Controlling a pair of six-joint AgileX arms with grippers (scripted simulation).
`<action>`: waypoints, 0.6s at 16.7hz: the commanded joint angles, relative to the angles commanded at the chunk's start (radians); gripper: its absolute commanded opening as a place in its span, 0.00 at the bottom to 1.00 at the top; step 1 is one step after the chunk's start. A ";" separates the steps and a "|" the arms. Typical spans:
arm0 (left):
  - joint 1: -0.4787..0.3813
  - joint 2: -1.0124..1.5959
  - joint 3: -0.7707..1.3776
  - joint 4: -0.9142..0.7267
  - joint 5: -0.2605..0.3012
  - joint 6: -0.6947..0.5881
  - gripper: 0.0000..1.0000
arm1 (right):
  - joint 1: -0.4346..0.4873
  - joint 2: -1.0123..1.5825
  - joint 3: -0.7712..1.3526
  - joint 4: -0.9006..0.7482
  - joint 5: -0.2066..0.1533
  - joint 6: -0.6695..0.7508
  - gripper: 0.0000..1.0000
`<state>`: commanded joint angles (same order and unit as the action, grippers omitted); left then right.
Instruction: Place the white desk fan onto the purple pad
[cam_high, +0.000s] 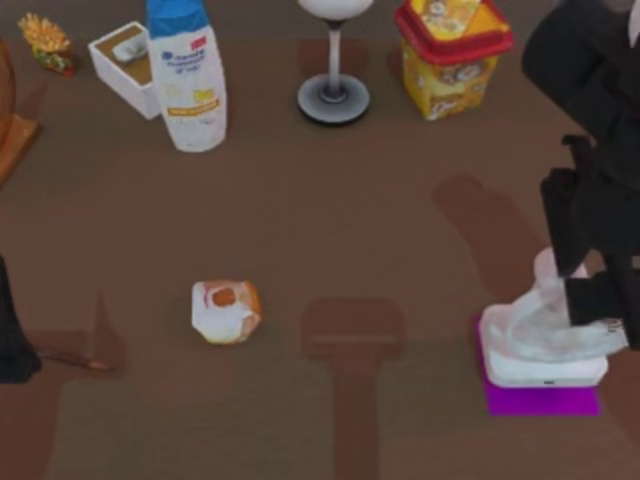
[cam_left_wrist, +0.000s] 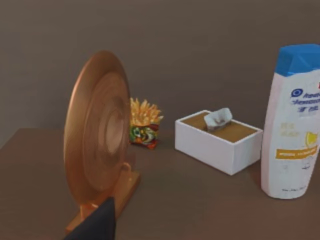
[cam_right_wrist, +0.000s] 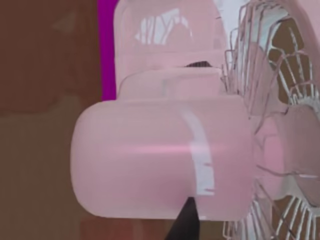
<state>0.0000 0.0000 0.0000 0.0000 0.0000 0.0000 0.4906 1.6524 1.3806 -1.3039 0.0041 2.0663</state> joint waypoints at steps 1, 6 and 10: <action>0.000 0.000 0.000 0.000 0.000 0.000 1.00 | -0.002 0.002 -0.028 0.029 0.000 -0.001 0.00; 0.000 0.000 0.000 0.000 0.000 0.000 1.00 | -0.003 0.006 -0.066 0.067 -0.001 -0.002 0.00; 0.000 0.000 0.000 0.000 0.000 0.000 1.00 | -0.003 0.006 -0.066 0.067 -0.001 -0.002 0.23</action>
<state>0.0000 0.0000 0.0000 0.0000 0.0000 0.0000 0.4872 1.6588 1.3151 -1.2374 0.0029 2.0646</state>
